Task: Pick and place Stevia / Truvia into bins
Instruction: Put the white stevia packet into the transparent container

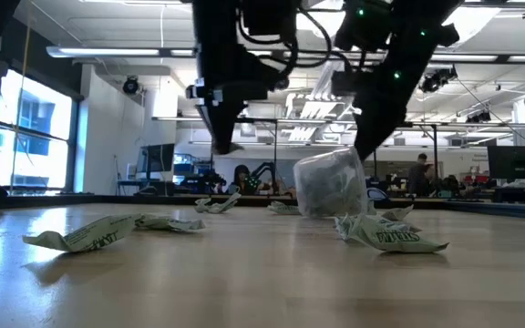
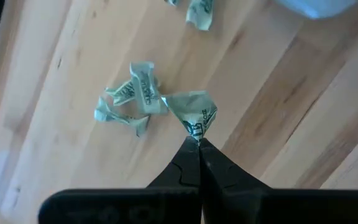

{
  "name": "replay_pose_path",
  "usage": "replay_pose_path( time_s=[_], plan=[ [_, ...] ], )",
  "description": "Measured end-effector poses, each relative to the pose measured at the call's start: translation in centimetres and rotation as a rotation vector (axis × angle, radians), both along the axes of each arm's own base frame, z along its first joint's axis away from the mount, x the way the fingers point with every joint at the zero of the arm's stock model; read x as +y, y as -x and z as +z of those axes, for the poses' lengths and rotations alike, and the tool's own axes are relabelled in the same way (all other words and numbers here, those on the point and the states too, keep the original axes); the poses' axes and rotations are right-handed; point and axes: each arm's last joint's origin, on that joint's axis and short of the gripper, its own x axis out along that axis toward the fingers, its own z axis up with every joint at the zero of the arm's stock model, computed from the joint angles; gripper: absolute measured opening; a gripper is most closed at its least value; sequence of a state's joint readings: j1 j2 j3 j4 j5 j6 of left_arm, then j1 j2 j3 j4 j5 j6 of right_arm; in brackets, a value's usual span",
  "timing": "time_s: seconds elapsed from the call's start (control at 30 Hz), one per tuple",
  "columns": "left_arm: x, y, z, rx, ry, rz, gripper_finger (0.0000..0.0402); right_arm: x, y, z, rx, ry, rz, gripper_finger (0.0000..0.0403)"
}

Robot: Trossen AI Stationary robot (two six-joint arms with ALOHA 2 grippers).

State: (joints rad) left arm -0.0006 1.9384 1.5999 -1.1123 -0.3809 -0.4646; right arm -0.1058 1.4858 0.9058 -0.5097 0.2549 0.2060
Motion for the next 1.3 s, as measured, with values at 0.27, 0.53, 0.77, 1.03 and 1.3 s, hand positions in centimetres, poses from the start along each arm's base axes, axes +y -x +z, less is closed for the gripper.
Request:
replay_pose_path(
  time_s=[0.27, 0.53, 0.77, 1.03, 1.3],
  plan=[
    [0.0, 3.2, -1.5, -0.018, 0.03, 0.066, 0.0024, -1.9, -3.7, 2.1, -0.124, -0.021, 0.134, 0.0218],
    [0.1, 5.7, -0.4, -0.065, 0.011, 0.127, 0.0025, -3.2, -8.7, 1.7, -0.1, -0.011, 0.237, 0.0222],
    [0.1, 6.0, -0.3, -0.064, -0.016, 0.112, 0.0028, -6.3, -9.8, 1.9, -0.08, -0.038, 0.236, 0.022],
    [0.3, 5.8, -0.2, -0.06, -0.04, 0.072, 0.003, -7.5, -8.8, 0.8, -0.037, -0.174, 0.23, 0.0195],
    [2.4, 5.9, -0.2, -0.052, -0.042, 0.103, 0.003, -4.3, -9.4, 0.8, -0.036, -0.251, 0.305, 0.0138]
  ],
)
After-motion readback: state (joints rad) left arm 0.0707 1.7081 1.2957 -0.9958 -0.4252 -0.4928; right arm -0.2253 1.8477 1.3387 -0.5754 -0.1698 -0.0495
